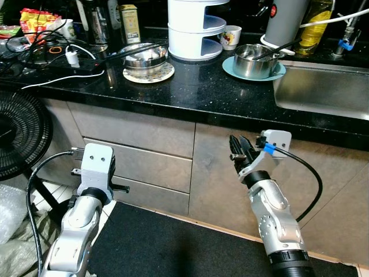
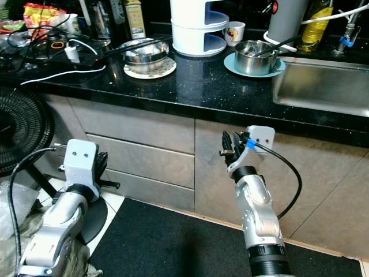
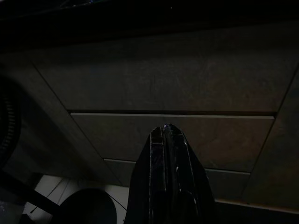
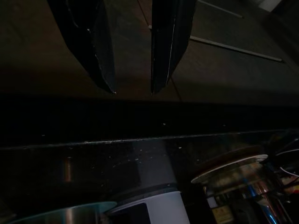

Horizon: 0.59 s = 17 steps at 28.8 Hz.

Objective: Kitchen organization

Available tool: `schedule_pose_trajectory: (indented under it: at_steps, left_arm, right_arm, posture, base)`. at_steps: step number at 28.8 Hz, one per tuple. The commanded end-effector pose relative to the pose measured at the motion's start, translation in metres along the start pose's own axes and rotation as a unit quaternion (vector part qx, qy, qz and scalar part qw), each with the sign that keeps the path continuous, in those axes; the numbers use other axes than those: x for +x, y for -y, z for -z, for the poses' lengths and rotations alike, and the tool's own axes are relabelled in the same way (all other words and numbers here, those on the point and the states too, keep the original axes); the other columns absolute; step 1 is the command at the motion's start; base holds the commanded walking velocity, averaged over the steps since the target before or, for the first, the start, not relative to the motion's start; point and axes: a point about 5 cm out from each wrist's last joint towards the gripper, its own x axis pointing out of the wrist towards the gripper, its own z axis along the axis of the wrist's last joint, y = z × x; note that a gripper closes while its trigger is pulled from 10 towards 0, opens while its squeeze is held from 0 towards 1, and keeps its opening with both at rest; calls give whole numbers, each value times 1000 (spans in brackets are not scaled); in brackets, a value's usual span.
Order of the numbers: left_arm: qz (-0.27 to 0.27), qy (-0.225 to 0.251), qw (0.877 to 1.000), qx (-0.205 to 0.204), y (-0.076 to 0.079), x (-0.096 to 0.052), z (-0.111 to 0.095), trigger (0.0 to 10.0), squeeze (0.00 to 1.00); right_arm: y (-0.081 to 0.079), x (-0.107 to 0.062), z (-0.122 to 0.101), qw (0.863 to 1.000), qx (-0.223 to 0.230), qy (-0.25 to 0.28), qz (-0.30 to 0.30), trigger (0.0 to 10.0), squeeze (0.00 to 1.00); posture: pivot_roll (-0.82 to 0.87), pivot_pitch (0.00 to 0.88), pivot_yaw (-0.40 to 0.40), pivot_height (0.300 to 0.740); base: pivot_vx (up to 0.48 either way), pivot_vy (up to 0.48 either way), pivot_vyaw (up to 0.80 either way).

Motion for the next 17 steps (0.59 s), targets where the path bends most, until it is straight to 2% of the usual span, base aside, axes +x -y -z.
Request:
schedule_pose_trajectory:
  at_steps: [1, 17]
  left_arm:
    - [-1, -9, 1000, 7, -3, -3, 2, 10000, 0]
    - [6, 1, 1000, 16, -4, -1, -5, 10000, 0]
  right_arm:
    - [-3, -1, 1, 1000, 1, -5, -5, 10000, 0]
    - [-6, 2, -9, 1000, 1, 15, -12, 10000, 0]
  posture:
    - [35, 207, 12, 740]
    - [37, 201, 16, 740]
  base:
    - [296, 0, 0]
    - [289, 0, 0]
